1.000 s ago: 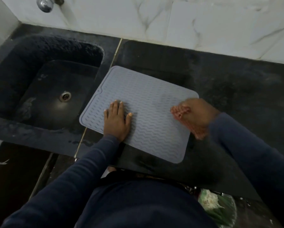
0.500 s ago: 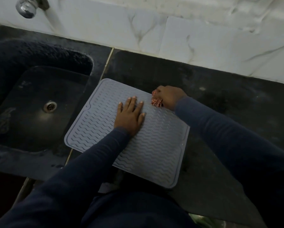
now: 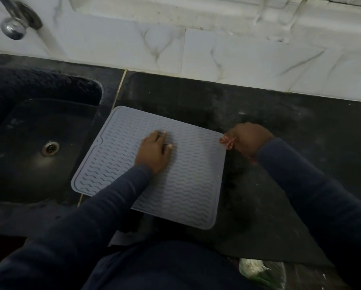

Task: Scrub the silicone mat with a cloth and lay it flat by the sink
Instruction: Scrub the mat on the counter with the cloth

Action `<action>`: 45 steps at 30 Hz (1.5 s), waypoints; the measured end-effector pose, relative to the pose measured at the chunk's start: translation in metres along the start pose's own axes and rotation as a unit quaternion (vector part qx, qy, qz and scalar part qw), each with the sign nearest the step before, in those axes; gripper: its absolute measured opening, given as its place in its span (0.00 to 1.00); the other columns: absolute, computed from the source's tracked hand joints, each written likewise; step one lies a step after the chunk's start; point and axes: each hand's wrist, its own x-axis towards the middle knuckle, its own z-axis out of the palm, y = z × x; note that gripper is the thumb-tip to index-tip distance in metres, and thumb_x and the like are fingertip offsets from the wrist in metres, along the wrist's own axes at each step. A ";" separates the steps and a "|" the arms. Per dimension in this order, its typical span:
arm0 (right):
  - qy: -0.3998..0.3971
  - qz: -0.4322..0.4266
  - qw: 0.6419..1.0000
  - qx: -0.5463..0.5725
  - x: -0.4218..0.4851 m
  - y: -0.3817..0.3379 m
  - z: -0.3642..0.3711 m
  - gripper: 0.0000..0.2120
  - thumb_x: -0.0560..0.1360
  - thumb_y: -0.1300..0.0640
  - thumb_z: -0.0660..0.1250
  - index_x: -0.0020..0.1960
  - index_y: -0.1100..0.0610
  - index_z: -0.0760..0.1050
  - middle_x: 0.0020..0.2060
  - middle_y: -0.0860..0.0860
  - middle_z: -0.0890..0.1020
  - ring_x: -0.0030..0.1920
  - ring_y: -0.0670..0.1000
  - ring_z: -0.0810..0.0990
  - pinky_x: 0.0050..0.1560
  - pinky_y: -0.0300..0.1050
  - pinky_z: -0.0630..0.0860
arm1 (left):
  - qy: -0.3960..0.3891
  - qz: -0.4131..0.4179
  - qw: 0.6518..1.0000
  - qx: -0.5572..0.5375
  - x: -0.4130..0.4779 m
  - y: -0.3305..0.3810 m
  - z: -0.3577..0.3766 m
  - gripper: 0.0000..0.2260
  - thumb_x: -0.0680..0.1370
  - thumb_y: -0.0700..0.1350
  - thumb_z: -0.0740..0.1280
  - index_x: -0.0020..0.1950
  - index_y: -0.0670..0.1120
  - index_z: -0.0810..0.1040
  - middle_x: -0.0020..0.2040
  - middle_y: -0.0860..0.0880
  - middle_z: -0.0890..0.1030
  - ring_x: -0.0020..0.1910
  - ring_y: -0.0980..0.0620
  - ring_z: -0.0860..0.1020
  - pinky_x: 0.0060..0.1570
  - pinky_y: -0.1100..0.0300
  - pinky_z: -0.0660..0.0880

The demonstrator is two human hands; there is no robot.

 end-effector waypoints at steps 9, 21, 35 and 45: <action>0.050 0.024 0.785 0.617 -0.033 -0.148 0.089 0.05 0.78 0.55 0.66 0.50 0.50 0.81 0.46 0.50 0.85 0.47 0.48 0.83 0.55 0.46 0.78 | -0.074 -0.250 0.813 -0.520 -0.090 0.030 -0.025 0.19 0.76 0.57 0.67 0.50 0.41 0.83 0.50 0.42 0.84 0.50 0.44 0.82 0.55 0.47 0.78; -0.014 0.002 0.867 0.498 -0.041 -0.198 0.133 0.11 0.75 0.49 0.66 0.38 0.54 0.76 0.29 0.52 0.82 0.27 0.53 0.82 0.28 0.48 0.79 | 0.029 -0.172 0.985 0.007 -0.123 -0.044 -0.052 0.11 0.77 0.51 0.65 0.51 0.44 0.75 0.44 0.44 0.80 0.46 0.42 0.79 0.42 0.55 0.72; 0.267 0.010 0.910 0.318 -0.008 -0.174 0.146 0.12 0.78 0.51 0.63 0.59 0.53 0.77 0.56 0.52 0.80 0.60 0.55 0.73 0.64 0.55 0.67 | 0.021 -0.121 0.983 0.136 -0.135 -0.017 -0.007 0.36 0.77 0.64 0.58 0.77 0.44 0.50 0.60 0.43 0.72 0.53 0.44 0.75 0.52 0.49 0.73; 0.278 -0.002 0.923 0.266 -0.009 -0.172 0.157 0.21 0.78 0.51 0.51 0.64 0.55 0.74 0.65 0.54 0.76 0.73 0.57 0.62 0.74 0.59 0.47 | -0.052 0.054 0.977 0.200 -0.152 -0.006 0.006 0.18 0.78 0.55 0.58 0.62 0.48 0.77 0.45 0.40 0.78 0.33 0.41 0.79 0.30 0.54 0.75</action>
